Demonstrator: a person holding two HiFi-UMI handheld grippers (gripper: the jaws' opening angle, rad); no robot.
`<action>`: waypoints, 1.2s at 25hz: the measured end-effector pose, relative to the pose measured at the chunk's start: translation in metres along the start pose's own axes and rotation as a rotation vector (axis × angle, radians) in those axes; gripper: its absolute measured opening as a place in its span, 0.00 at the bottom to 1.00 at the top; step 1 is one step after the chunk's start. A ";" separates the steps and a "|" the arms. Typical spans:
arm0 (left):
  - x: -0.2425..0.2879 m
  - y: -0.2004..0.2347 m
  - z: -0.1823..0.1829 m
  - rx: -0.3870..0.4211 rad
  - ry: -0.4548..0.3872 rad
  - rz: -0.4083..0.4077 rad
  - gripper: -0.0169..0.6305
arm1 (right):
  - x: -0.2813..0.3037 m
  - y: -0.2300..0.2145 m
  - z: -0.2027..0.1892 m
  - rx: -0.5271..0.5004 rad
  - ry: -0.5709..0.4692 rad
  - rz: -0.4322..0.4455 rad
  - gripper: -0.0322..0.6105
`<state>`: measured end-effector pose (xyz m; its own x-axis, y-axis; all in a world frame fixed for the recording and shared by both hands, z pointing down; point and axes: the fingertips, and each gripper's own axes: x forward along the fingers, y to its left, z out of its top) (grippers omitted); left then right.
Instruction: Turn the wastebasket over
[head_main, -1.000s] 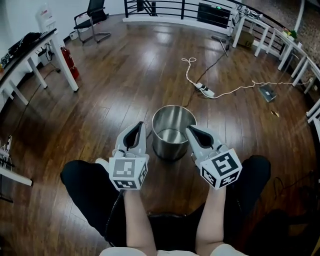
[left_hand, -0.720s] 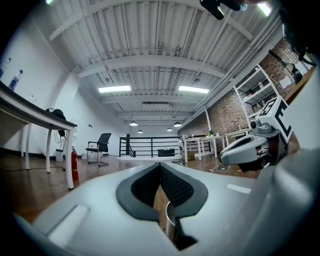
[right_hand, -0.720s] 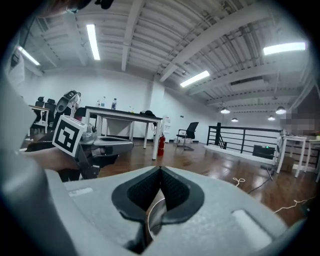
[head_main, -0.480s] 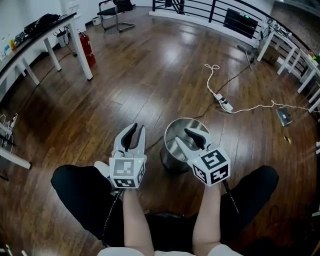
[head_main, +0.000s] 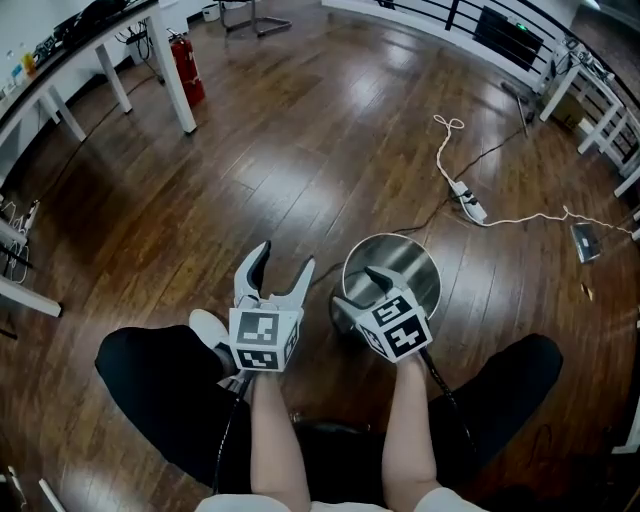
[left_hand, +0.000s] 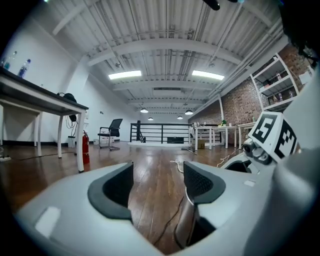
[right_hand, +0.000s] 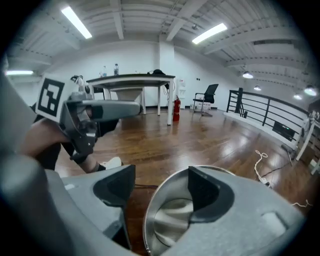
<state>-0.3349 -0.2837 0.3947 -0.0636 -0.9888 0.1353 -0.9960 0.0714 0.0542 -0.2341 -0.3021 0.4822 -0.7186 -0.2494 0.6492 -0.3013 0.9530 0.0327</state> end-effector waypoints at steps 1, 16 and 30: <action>0.002 0.001 -0.004 -0.005 0.014 -0.003 0.54 | 0.009 0.000 -0.008 -0.005 0.035 -0.002 0.53; 0.017 0.019 -0.038 -0.113 0.085 0.061 0.54 | 0.048 -0.001 -0.049 0.093 0.115 -0.009 0.16; 0.041 -0.042 -0.087 -0.154 0.205 -0.065 0.47 | -0.101 -0.092 -0.057 0.484 -0.497 -0.064 0.17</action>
<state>-0.2906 -0.3157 0.4836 0.0298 -0.9457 0.3238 -0.9753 0.0435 0.2168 -0.0980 -0.3546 0.4573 -0.8570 -0.4619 0.2285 -0.5152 0.7785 -0.3584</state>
